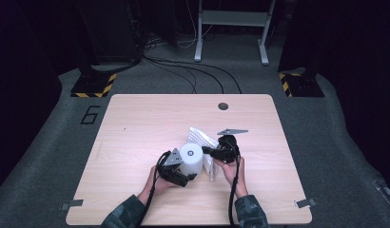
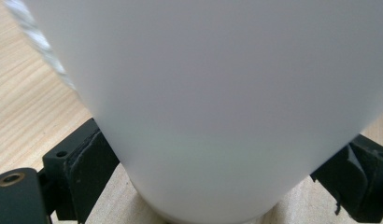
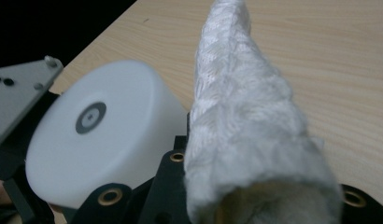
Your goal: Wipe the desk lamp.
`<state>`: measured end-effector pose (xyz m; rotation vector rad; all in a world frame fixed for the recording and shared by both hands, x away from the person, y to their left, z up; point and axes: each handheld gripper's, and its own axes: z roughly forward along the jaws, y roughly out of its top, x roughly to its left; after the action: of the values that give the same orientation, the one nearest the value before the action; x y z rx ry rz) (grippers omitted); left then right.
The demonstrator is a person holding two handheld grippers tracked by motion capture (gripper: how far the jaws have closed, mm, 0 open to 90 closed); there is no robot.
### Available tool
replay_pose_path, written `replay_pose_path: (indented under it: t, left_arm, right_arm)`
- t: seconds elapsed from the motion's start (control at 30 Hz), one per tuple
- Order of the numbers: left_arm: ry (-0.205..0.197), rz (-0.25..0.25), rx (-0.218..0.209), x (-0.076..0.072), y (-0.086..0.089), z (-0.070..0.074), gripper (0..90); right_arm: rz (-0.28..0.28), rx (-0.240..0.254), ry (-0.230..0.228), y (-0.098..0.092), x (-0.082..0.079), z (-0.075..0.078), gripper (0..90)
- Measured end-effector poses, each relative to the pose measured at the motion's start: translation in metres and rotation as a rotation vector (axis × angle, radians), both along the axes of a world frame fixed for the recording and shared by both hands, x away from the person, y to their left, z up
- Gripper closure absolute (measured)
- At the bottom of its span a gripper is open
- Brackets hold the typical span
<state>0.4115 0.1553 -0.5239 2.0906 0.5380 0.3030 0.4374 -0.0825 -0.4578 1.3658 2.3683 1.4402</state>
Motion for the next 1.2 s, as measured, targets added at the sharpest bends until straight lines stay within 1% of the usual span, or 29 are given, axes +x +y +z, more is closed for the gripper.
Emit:
replay_pose_path:
  t: [0.07, 0.1, 0.13, 0.17, 0.23, 0.27, 0.3, 0.33, 0.37, 0.4, 0.43, 0.47, 0.5, 0.53, 0.57, 0.67, 0.7, 0.73, 0.77, 0.9, 0.93, 0.97, 1.0, 1.03, 1.07, 1.13, 1.2]
  left_arm:
    - [-0.002, 0.004, 0.001, 0.0, 0.0, 0.0, 7.7]
    - [0.0, 0.007, -0.001, 0.0, 0.0, 0.0, 7.6]
    - [0.003, 0.007, -0.005, 0.0, 0.0, 0.0, 7.6]
    - [0.006, 0.004, -0.014, 0.0, 0.001, 0.0, 7.6]
    - [0.02, 0.008, -0.021, 0.001, 0.002, 0.0, 7.5]
    - [0.019, 0.009, -0.02, 0.001, 0.002, 0.001, 6.8]
    - [0.018, 0.012, -0.031, 0.001, 0.003, 0.001, 3.9]
    - [0.023, 0.006, -0.036, 0.002, 0.004, 0.003, 1.0]
    - [0.029, 0.016, -0.044, 0.002, 0.005, 0.004, 0.0]
    - [0.027, 0.019, -0.049, 0.002, 0.006, 0.005, 0.0]
    - [0.036, 0.019, -0.06, 0.003, 0.007, 0.006, 0.0]
    - [0.036, 0.023, -0.068, 0.003, 0.008, 0.008, 0.0]
    - [0.034, 0.02, -0.069, 0.002, 0.009, 0.011, 0.0]
    - [0.035, 0.023, -0.076, 0.002, 0.009, 0.012, 0.0]
    - [0.032, 0.02, -0.073, 0.002, 0.01, 0.014, 0.0]
    - [0.041, 0.018, -0.076, 0.001, 0.012, 0.017, 0.0]
    - [0.036, 0.011, -0.073, 0.001, 0.013, 0.019, 0.0]
    - [0.047, 0.013, -0.089, -0.001, 0.013, 0.019, 0.0]
    - [0.053, 0.003, -0.086, -0.002, 0.014, 0.021, 0.0]
    - [0.042, -0.005, -0.097, -0.007, 0.02, 0.03, 0.0]
    - [0.034, -0.006, -0.098, -0.009, 0.021, 0.033, 0.0]
    - [0.028, -0.01, -0.099, -0.01, 0.022, 0.036, 0.0]
    - [0.013, -0.015, -0.097, -0.012, 0.024, 0.04, 0.0]
    - [0.013, -0.015, -0.097, -0.012, 0.024, 0.04, 0.0]
    - [0.007, -0.013, -0.102, -0.014, 0.025, 0.045, 0.0]
    - [-0.016, -0.015, -0.107, -0.017, 0.028, 0.055, 0.0]
    - [-0.034, -0.006, -0.116, -0.018, 0.029, 0.061, 0.0]
  right_arm:
    - [-0.008, -0.002, -0.001, -0.004, -0.003, -0.003, 85.3]
    - [-0.018, 0.004, 0.006, -0.006, -0.006, -0.003, 85.3]
    - [-0.019, 0.001, -0.01, -0.009, -0.006, -0.004, 85.3]
    - [-0.031, 0.011, -0.006, -0.012, -0.009, -0.003, 85.4]
    - [-0.042, 0.012, -0.024, -0.017, -0.011, 0.0, 85.3]
    - [-0.051, 0.015, -0.03, -0.019, -0.013, 0.002, 85.3]
    - [-0.052, 0.015, -0.039, -0.021, -0.014, 0.004, 85.4]
    - [-0.059, 0.014, -0.047, -0.023, -0.016, 0.006, 85.4]
    - [-0.063, 0.012, -0.053, -0.024, -0.018, 0.008, 85.3]
    - [-0.068, 0.012, -0.054, -0.025, -0.019, 0.01, 85.3]
    - [-0.067, 0.007, -0.064, -0.026, -0.02, 0.013, 85.3]
    - [-0.07, 0.003, -0.073, -0.027, -0.022, 0.015, 85.3]
    - [-0.069, 0.006, -0.072, -0.027, -0.023, 0.018, 85.4]
    - [-0.063, 0.001, -0.094, -0.027, -0.024, 0.021, 85.3]
    - [-0.064, 0.0, -0.094, -0.027, -0.025, 0.023, 85.4]
    - [-0.058, -0.005, -0.112, -0.026, -0.029, 0.032, 85.3]
    - [-0.056, -0.008, -0.122, -0.025, -0.03, 0.035, 85.3]
    - [-0.054, -0.009, -0.128, -0.025, -0.03, 0.038, 85.3]
    - [-0.057, -0.007, -0.131, -0.024, -0.032, 0.041, 85.3]
    - [-0.044, -0.013, -0.155, -0.022, -0.034, 0.05, 85.3]
    - [-0.046, -0.01, -0.154, -0.021, -0.035, 0.052, 85.3]
    - [-0.043, -0.012, -0.162, -0.02, -0.036, 0.054, 85.3]
    - [-0.039, -0.01, -0.163, -0.019, -0.036, 0.056, 85.3]
    - [-0.039, -0.01, -0.163, -0.019, -0.036, 0.056, 85.3]
    - [-0.036, -0.01, -0.173, -0.017, -0.036, 0.061, 85.3]
    - [-0.029, -0.007, -0.179, -0.015, -0.036, 0.064, 85.3]
    - [-0.022, -0.005, -0.183, -0.013, -0.036, 0.068, 85.2]
